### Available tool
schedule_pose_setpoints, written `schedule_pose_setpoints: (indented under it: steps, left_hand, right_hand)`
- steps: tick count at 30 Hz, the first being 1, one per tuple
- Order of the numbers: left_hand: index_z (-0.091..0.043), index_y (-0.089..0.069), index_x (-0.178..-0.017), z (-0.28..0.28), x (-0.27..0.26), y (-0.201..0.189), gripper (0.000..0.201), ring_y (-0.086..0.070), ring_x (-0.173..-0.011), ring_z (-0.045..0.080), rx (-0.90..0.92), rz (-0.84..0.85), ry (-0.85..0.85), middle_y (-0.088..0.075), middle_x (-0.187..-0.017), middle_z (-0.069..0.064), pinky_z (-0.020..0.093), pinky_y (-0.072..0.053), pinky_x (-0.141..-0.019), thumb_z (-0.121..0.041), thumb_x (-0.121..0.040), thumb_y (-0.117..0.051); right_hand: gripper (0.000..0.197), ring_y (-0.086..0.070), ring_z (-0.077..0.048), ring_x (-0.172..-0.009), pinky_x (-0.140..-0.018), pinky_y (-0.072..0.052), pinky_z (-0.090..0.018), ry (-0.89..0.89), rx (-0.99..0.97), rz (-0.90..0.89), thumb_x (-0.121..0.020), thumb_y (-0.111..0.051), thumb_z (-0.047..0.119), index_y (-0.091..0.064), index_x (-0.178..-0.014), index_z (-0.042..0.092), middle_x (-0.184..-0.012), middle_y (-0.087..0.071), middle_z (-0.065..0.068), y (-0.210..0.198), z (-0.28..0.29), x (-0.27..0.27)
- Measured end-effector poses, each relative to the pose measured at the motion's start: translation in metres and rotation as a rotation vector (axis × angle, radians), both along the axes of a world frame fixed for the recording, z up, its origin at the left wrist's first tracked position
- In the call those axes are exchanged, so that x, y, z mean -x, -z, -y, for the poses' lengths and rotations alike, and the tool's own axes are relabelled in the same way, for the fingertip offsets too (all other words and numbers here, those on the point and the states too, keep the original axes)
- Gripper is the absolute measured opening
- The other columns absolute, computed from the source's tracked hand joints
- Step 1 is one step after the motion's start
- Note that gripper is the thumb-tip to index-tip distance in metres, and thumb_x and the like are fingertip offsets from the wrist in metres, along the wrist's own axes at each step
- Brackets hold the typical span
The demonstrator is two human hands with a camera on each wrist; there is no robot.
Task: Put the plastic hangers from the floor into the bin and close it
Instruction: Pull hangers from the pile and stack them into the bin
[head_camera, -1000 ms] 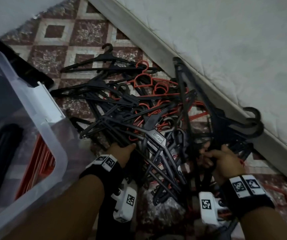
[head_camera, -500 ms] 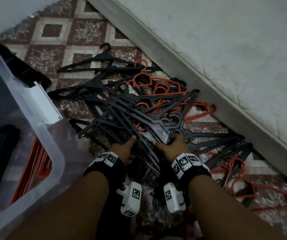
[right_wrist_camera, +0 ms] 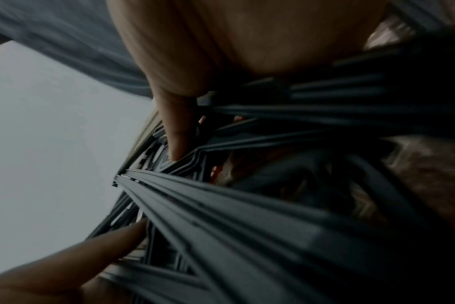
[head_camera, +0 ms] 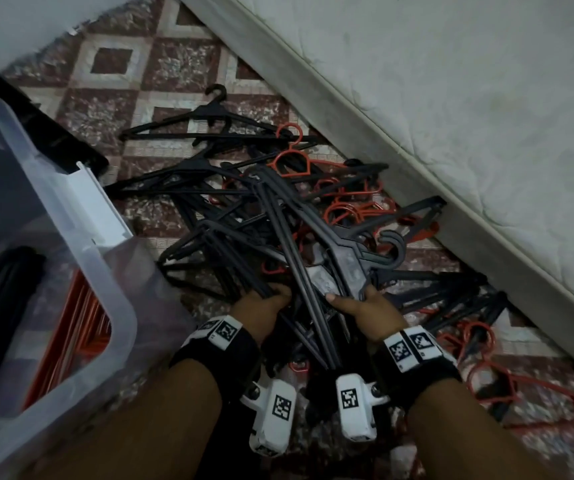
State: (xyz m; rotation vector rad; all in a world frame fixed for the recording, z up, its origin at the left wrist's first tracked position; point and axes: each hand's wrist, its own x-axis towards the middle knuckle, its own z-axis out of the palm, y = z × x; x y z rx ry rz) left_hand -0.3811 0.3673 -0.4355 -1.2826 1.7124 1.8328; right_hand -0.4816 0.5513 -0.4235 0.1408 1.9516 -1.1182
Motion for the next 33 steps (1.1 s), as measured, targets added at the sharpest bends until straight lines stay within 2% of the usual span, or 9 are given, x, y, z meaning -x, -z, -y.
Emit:
schedule_pose_setpoints:
  steps: [2,4,11,14,17,20,25,30,33]
  left_hand:
    - [-0.023,-0.064,-0.074,-0.007,0.0,-0.003,0.019,-0.059,-0.096,0.035,-0.159,-0.067,-0.104,-0.062,-0.091,0.014,0.046,-0.05,-0.091,-0.013,-0.089,-0.064]
    - [-0.014,-0.064,-0.081,-0.011,-0.001,-0.003,0.014,-0.059,-0.102,0.041,-0.214,-0.111,-0.17,-0.062,-0.094,0.017,0.051,-0.047,-0.097,-0.005,-0.091,-0.061]
    - [-0.004,-0.073,-0.071,-0.019,-0.011,-0.034,0.029,-0.066,-0.075,0.028,-0.349,-0.04,-0.212,-0.071,-0.08,0.013,0.037,-0.055,-0.071,-0.031,-0.078,-0.076]
    - [-0.005,-0.069,-0.079,-0.025,-0.02,-0.046,0.033,-0.066,-0.073,0.028,-0.458,-0.101,-0.191,-0.066,-0.079,0.012,0.038,-0.054,-0.073,-0.034,-0.066,-0.078]
    - [-0.005,-0.068,-0.082,-0.028,-0.022,-0.054,0.03,-0.069,-0.076,0.031,-0.478,-0.207,-0.219,-0.066,-0.08,0.015,0.038,-0.057,-0.071,-0.028,-0.065,-0.078]
    - [-0.01,-0.072,-0.079,-0.025,-0.013,-0.069,0.028,-0.069,-0.085,0.035,-0.314,-0.332,-0.061,-0.069,-0.084,0.019,0.039,-0.054,-0.077,-0.035,-0.069,-0.078]
    - [-0.018,-0.073,-0.077,-0.004,0.017,-0.125,0.029,-0.072,-0.089,0.02,0.008,-0.432,0.314,-0.075,-0.083,0.006,0.045,-0.053,-0.089,-0.045,-0.083,-0.066]
    - [-0.025,-0.07,-0.078,0.01,0.031,-0.198,0.03,-0.069,-0.079,0.013,0.326,-0.46,0.611,-0.073,-0.078,-0.006,0.04,-0.056,-0.079,-0.046,-0.093,-0.056]
    - [-0.041,-0.067,-0.087,0.014,0.033,-0.244,0.018,-0.063,-0.079,-0.003,0.558,-0.51,0.725,-0.067,-0.077,-0.023,0.015,-0.048,-0.075,-0.05,-0.094,-0.053]
  right_hand:
    - [0.061,-0.064,-0.013,-0.104,-0.088,-0.05,-0.021,0.009,0.044,-0.003,-0.079,-0.078,0.038,-0.052,-0.132,0.021,-0.118,-0.066,0.009,-0.001,-0.009,-0.001]
    - [0.057,-0.066,-0.002,-0.098,-0.082,-0.05,-0.017,0.023,0.107,-0.031,-0.08,-0.079,0.033,-0.053,-0.13,0.028,-0.109,-0.07,0.015,-0.001,-0.016,-0.004]
    - [0.044,-0.067,-0.002,-0.103,-0.09,-0.049,-0.02,0.057,0.237,-0.046,-0.082,-0.077,0.021,-0.06,-0.121,0.033,-0.108,-0.073,0.016,-0.013,-0.046,-0.027]
    - [0.037,-0.069,-0.006,-0.101,-0.077,-0.051,-0.011,0.09,0.312,-0.005,-0.085,-0.071,0.008,-0.065,-0.119,0.022,-0.109,-0.074,0.009,-0.02,-0.063,-0.039]
    - [0.032,-0.073,-0.018,-0.089,-0.068,-0.057,-0.023,0.175,0.297,0.078,-0.083,-0.073,0.009,-0.063,-0.114,0.009,-0.102,-0.075,-0.006,-0.022,-0.073,-0.046]
    - [0.03,-0.073,-0.019,-0.084,-0.07,-0.058,-0.032,0.221,0.283,0.074,-0.082,-0.075,0.011,-0.063,-0.109,0.009,-0.096,-0.075,-0.006,-0.025,-0.071,-0.04]
    - [0.04,-0.074,-0.009,-0.074,-0.057,-0.056,-0.019,0.223,0.368,-0.039,-0.072,-0.079,0.027,-0.065,-0.105,0.008,-0.083,-0.077,0.004,-0.05,-0.055,-0.016]
    - [0.062,-0.073,-0.012,-0.084,-0.069,-0.057,-0.024,0.176,0.406,-0.16,-0.057,-0.08,0.047,-0.067,-0.107,0.012,-0.091,-0.076,0.003,-0.088,-0.037,-0.007]
    - [0.057,-0.072,-0.005,-0.078,-0.066,-0.055,-0.018,0.123,0.408,-0.266,-0.058,-0.077,0.055,-0.07,-0.099,0.016,-0.09,-0.075,0.003,-0.12,-0.031,-0.004]
